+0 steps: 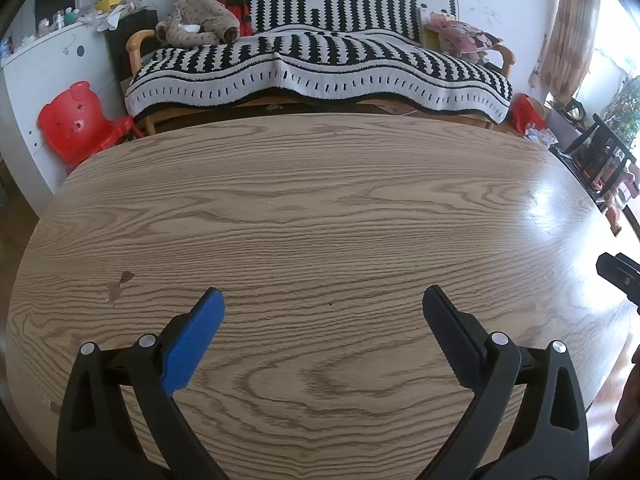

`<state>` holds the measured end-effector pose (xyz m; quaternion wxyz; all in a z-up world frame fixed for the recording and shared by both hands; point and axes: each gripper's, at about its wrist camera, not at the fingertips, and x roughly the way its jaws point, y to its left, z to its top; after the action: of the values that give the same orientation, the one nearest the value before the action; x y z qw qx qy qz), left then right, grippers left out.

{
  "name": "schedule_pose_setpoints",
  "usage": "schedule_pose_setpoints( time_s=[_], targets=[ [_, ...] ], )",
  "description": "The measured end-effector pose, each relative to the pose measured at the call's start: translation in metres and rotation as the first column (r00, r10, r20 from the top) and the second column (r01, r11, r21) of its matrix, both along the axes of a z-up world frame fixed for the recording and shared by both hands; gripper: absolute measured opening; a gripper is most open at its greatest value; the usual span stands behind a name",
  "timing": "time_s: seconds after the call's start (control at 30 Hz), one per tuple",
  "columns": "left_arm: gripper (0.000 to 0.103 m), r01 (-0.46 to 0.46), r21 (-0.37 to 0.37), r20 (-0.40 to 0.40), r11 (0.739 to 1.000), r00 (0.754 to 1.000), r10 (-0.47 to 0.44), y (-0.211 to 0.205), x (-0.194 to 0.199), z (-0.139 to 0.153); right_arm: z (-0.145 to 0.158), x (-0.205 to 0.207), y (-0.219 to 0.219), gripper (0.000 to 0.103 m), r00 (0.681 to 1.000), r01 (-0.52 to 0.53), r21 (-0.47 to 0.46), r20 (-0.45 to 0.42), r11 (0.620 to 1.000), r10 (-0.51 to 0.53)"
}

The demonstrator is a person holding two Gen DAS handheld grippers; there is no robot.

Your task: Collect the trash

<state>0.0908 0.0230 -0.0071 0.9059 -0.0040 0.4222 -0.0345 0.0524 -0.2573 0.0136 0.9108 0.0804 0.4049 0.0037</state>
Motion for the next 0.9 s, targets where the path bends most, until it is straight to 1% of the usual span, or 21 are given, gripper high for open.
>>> schedule_pose_setpoints(
  time_s=[0.9],
  targets=[
    [0.096,0.007,0.003,-0.004,1.000,1.000,-0.007,-0.0012,0.0003,-0.0025,0.0009,-0.0007,-0.0010,0.096,1.000,0.002,0.001,-0.002,1.000,-0.002]
  ],
)
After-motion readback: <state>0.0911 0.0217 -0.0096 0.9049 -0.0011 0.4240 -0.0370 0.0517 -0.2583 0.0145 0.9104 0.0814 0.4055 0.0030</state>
